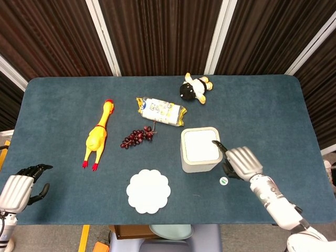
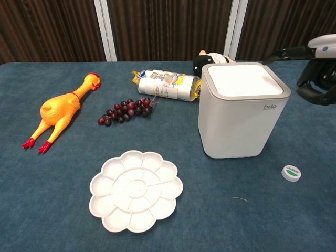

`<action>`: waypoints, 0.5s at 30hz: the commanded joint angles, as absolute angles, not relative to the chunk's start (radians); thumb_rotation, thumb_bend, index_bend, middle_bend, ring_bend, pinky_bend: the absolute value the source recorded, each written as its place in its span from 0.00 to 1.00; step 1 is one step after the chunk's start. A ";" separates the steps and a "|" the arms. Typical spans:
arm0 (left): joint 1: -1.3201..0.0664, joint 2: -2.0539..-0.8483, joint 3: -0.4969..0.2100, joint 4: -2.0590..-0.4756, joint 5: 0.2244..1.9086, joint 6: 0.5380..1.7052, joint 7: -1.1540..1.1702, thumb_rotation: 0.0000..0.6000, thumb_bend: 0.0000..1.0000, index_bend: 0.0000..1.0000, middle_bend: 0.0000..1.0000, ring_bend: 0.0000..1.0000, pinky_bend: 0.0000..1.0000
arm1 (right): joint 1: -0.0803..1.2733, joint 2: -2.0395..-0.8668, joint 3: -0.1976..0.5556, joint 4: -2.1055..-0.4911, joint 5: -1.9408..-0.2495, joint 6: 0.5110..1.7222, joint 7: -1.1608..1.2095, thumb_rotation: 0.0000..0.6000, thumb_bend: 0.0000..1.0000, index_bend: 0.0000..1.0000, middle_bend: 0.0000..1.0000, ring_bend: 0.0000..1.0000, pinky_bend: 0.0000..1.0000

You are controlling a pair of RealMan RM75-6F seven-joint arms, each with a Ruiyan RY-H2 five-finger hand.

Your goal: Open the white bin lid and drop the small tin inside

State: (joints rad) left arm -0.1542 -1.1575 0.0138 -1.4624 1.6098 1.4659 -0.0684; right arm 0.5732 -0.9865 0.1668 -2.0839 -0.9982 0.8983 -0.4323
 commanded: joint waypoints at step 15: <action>-0.154 -1.158 0.019 -1.464 1.622 1.471 -0.063 1.00 0.44 0.27 0.30 0.33 0.43 | 0.631 -0.995 0.112 -2.100 -0.976 0.893 -0.429 1.00 0.65 0.24 0.84 0.90 0.83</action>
